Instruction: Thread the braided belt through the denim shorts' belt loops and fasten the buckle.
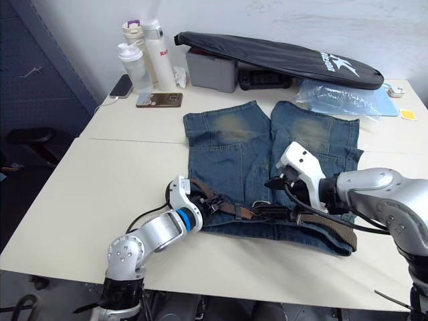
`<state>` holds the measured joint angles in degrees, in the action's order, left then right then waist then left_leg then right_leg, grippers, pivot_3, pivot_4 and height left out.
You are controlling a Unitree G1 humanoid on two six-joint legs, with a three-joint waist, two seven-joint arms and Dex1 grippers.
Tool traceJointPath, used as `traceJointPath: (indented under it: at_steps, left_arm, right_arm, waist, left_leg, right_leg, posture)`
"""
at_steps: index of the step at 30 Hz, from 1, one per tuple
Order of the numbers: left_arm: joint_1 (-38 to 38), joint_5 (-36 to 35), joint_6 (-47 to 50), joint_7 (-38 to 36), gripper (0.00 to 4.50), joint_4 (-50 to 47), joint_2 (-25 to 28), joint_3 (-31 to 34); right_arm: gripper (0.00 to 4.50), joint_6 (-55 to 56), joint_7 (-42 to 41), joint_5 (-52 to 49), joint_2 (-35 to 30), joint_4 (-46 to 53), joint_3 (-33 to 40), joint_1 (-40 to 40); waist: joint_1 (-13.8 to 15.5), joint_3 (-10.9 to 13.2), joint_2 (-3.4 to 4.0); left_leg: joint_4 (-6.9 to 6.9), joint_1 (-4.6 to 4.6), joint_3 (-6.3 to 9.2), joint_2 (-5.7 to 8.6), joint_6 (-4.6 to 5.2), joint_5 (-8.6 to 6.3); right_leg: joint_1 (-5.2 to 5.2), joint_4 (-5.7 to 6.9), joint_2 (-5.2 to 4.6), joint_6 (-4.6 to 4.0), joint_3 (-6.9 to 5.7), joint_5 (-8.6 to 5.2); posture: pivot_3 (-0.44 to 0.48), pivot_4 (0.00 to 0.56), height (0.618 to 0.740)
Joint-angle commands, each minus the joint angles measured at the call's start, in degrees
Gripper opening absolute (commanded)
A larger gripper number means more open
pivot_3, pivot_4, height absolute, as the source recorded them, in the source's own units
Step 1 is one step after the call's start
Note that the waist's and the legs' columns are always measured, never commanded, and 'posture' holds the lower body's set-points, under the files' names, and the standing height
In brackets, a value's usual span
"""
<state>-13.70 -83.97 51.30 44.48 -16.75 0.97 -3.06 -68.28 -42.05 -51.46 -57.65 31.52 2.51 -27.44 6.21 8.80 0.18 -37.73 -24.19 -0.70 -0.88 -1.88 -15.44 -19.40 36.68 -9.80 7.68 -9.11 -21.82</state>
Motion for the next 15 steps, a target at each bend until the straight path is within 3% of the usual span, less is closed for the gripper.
traceJointPath:
  at_steps: [1,2,4,12,15]
  left_arm:
    - [-1.1,-4.5,2.7,-0.5,3.37,-0.7,2.9,0.7]
    - [-1.2,-6.3,3.6,-0.2,3.85,-1.7,5.1,1.2]
    - [-0.5,-10.1,5.5,0.3,4.35,-3.7,9.4,1.6]
    - [-1.2,-24.9,12.4,-4.0,4.35,-7.6,32.5,1.8]
    - [-4.9,-28.8,20.0,-15.0,4.35,-8.1,45.6,1.1]
  right_arm:
    - [4.5,1.9,0.0,1.0,-0.2,1.9,1.1,0.9]
    - [4.5,2.2,0.0,1.2,-0.2,2.2,1.0,1.2]
    - [4.5,2.9,-0.4,1.8,-0.4,3.0,0.6,2.0]
    - [4.5,4.3,-2.3,2.3,-1.1,5.5,0.2,4.1]
    - [4.5,6.9,-2.9,4.9,-1.1,6.8,-1.6,4.3]
  waist:
    - [0.0,0.0,0.0]
    - [0.0,0.0,0.0]
    - [-0.1,0.0,0.0]
    - [-1.8,0.0,0.12]
    - [-1.9,0.0,0.14]
  left_leg:
    - [0.0,0.01,0.0,-0.01,-0.01,0.0]
    - [0.0,0.01,0.0,-0.01,-0.01,0.0]
    - [0.01,0.01,0.02,-0.03,-0.01,0.0]
    - [0.18,0.14,0.06,-0.1,-0.05,-0.01]
    - [0.35,0.22,0.06,-0.12,-0.06,0.01]
  right_leg:
    - [0.0,0.02,0.01,0.0,0.0,0.0]
    - [-0.01,0.05,0.01,0.0,0.0,0.0]
    - [-0.02,0.09,0.02,0.0,0.0,0.0]
    - [-0.05,0.22,0.11,-0.05,0.05,-0.01]
    - [-0.09,0.21,0.14,-0.13,0.09,-0.05]
  posture:
    - [0.0,0.15,0.645]
    - [0.0,0.15,0.645]
    - [0.0,0.15,0.645]
    - [0.0,0.15,0.645]
    - [0.0,0.15,0.645]
